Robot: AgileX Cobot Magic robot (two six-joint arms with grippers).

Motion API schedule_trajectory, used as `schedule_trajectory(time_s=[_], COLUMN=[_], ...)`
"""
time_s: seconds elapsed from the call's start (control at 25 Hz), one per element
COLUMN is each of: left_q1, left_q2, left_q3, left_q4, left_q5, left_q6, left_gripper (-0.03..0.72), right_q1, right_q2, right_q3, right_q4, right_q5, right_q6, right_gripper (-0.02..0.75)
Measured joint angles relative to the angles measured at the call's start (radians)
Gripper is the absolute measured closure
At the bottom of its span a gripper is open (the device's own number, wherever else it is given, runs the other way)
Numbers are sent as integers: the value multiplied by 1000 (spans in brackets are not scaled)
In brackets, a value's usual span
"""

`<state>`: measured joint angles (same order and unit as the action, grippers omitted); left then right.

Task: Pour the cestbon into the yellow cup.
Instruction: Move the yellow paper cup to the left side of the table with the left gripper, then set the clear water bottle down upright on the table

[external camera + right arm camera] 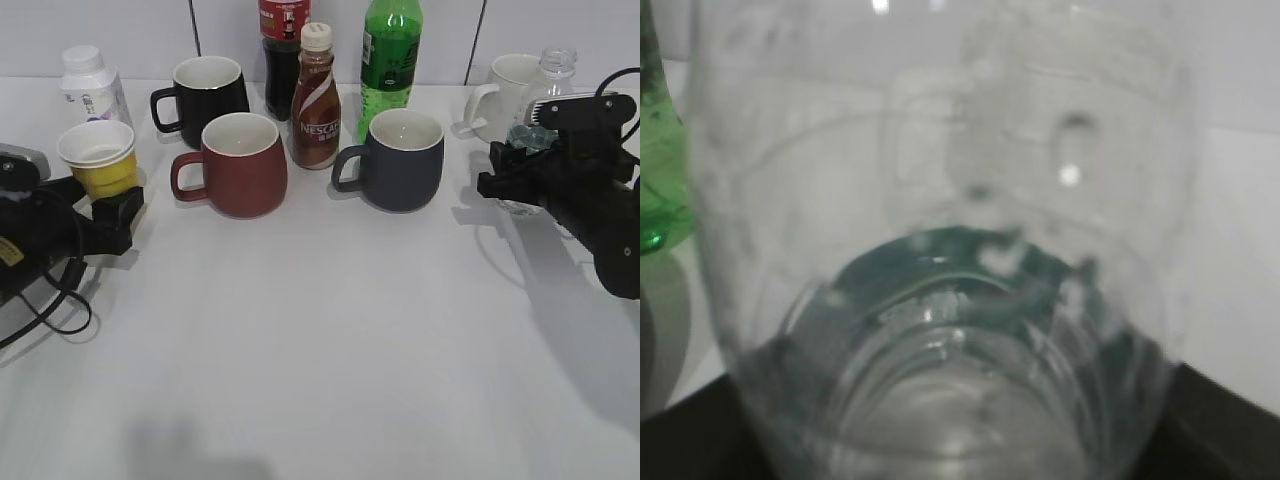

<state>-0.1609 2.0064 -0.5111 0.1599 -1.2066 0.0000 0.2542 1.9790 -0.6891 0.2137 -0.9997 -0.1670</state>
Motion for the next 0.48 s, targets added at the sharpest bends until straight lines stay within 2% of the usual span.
schedule_trajectory(time_s=[0.12, 0.28, 0.48], left_q1=[0, 0, 0], left_q2=[-24, -59, -129], left_q3=[27, 82, 159], left_q4=[-1, -13, -18], left_q5=[-2, -2, -2], left_q6=[0, 0, 0], left_gripper=[90, 95, 97], right_q1=[0, 0, 0], right_q2=[1, 1, -5], right_q3=[0, 0, 7], right_q4=[-3, -5, -5], right_q5=[-1, 3, 38], right_q6=[15, 19, 37], right_gripper=[263, 177, 150])
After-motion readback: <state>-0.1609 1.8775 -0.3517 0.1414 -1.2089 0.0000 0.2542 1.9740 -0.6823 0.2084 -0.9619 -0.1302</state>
